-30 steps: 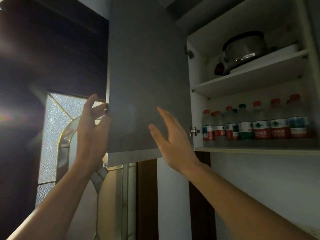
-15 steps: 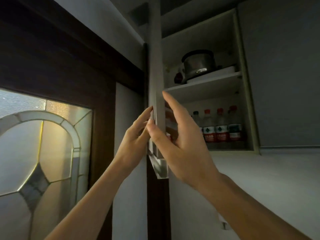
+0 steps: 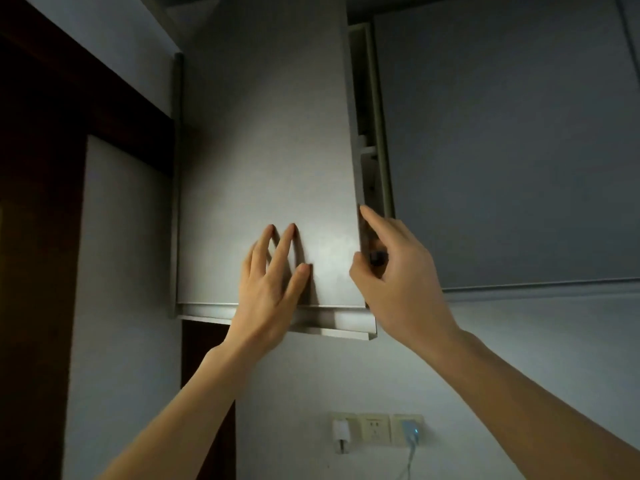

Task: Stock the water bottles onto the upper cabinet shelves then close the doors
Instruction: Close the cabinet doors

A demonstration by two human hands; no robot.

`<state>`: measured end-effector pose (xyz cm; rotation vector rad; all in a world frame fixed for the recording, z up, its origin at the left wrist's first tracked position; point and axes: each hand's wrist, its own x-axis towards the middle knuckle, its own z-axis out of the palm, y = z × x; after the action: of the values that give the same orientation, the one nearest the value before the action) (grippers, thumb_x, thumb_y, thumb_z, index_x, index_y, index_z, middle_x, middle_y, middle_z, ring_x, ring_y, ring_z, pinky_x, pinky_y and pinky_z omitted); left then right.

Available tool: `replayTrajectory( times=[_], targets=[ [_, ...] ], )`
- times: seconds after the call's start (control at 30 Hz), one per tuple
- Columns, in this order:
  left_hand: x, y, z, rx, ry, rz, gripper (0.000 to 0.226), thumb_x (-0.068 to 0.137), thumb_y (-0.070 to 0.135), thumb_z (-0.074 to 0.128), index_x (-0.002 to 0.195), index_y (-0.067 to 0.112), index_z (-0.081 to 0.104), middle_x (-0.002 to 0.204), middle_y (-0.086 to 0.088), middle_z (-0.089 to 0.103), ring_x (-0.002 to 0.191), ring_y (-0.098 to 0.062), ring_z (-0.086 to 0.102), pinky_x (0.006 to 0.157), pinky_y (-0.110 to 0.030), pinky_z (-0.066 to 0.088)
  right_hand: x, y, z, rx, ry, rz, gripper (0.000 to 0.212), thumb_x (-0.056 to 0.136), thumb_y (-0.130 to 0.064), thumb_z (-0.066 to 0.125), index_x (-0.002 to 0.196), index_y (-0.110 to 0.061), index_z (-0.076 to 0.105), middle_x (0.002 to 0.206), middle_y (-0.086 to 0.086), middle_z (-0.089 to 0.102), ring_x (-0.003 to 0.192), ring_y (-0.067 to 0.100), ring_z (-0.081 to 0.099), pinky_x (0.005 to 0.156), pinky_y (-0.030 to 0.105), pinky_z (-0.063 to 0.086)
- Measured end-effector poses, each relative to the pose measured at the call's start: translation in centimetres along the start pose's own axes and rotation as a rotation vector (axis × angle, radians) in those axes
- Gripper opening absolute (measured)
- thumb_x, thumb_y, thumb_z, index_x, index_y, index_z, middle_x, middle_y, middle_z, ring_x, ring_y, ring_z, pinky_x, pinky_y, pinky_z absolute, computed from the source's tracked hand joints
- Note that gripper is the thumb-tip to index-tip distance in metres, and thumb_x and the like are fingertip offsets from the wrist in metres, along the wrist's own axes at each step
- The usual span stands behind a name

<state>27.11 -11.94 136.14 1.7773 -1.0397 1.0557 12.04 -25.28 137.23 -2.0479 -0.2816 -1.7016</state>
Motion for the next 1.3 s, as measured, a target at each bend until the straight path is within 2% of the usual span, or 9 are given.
replayTrajectory(
  times=[0.2,0.33,0.5,0.57,0.63,0.73,0.9,1.13,1.3],
  targets=[
    [2.2,-0.8,5.5,0.154,0.044,0.033,0.067,0.097,0.064,0.03,0.158,0.042,0.012,0.168,0.001,0.002,0.152,-0.025,0.005,0.123,-0.048,0.017,1.6,6.4,0.3,-0.028,0.026,0.133,0.059,0.098,-0.018,0.062,0.152,-0.025,0.039,0.127,-0.002,0.055,0.111,0.01,0.057,0.099,0.022,0.051],
    [3.3,-0.8,8.1,0.201,0.055,0.001,0.067,0.099,0.061,0.036,0.158,0.038,0.016,0.168,-0.003,0.004,0.152,-0.028,0.005,0.122,-0.049,0.018,2.6,9.8,1.1,0.004,0.024,0.18,0.061,0.097,-0.016,0.062,0.152,-0.025,0.039,0.132,-0.001,0.055,0.115,0.016,0.058,0.103,0.035,0.051],
    [3.6,-1.8,9.5,0.276,0.03,0.075,0.073,0.094,0.069,0.034,0.158,0.04,0.014,0.168,-0.002,0.001,0.152,-0.03,0.003,0.122,-0.05,0.014,3.5,12.8,1.5,0.003,0.031,0.164,0.061,0.094,-0.019,0.066,0.15,-0.024,0.042,0.126,0.0,0.058,0.108,0.016,0.061,0.098,0.031,0.052],
    [3.6,-2.8,9.6,0.331,0.008,0.128,0.076,0.093,0.072,0.032,0.158,0.041,0.01,0.168,-0.001,-0.002,0.153,-0.03,0.001,0.122,-0.051,0.013,3.9,13.8,1.6,-0.092,0.035,0.09,0.062,0.093,-0.023,0.068,0.15,-0.019,0.043,0.126,0.001,0.055,0.109,0.016,0.058,0.096,0.028,0.051],
    [3.8,-3.7,9.6,0.371,0.0,0.147,0.078,0.092,0.076,0.03,0.158,0.042,0.008,0.168,-0.001,-0.003,0.153,-0.031,0.0,0.122,-0.053,0.013,4.4,14.7,1.4,-0.243,0.018,-0.013,0.067,0.093,-0.031,0.067,0.152,-0.017,0.038,0.138,0.004,0.045,0.125,0.019,0.047,0.097,0.026,0.045],
    [4.5,-4.4,9.9,0.431,0.005,0.148,0.077,0.092,0.078,0.021,0.158,0.041,0.008,0.168,-0.002,-0.005,0.153,-0.032,-0.001,0.123,-0.055,0.013,5.5,16.1,1.2,-0.463,-0.02,-0.181,0.071,0.097,-0.041,0.057,0.157,-0.017,0.028,0.16,0.008,0.023,0.145,0.028,0.026,0.105,0.038,0.042],
    [5.5,-5.1,11.5,0.476,0.025,0.143,0.074,0.094,0.074,0.019,0.158,0.038,0.011,0.168,-0.008,0.002,0.152,-0.036,0.006,0.121,-0.057,0.013,6.8,18.9,1.7,-0.694,-0.118,-0.353,0.065,0.102,-0.04,0.043,0.158,-0.012,0.027,0.168,0.011,0.01,0.153,0.033,0.013,0.12,0.05,0.028],
    [6.8,-6.2,14.9,0.513,-0.077,0.096,0.076,0.094,0.074,0.021,0.159,0.038,0.002,0.167,-0.006,-0.007,0.153,-0.036,-0.003,0.122,-0.058,0.009,7.9,22.4,3.3,-0.93,-0.294,-0.314,0.068,0.102,-0.046,0.039,0.157,-0.008,0.026,0.168,0.012,0.007,0.155,0.03,0.0,0.123,0.056,0.01],
    [6.9,-6.6,16.6,0.516,-0.006,0.084,0.076,0.094,0.07,0.028,0.159,0.034,0.012,0.167,-0.011,0.0,0.152,-0.038,0.001,0.121,-0.06,0.009,7.8,24.5,4.2,-1.04,-0.291,-0.335,0.073,0.103,-0.051,0.03,0.16,-0.009,0.013,0.168,0.014,-0.003,0.155,0.032,-0.006,0.122,0.058,0.007]
  ],
)
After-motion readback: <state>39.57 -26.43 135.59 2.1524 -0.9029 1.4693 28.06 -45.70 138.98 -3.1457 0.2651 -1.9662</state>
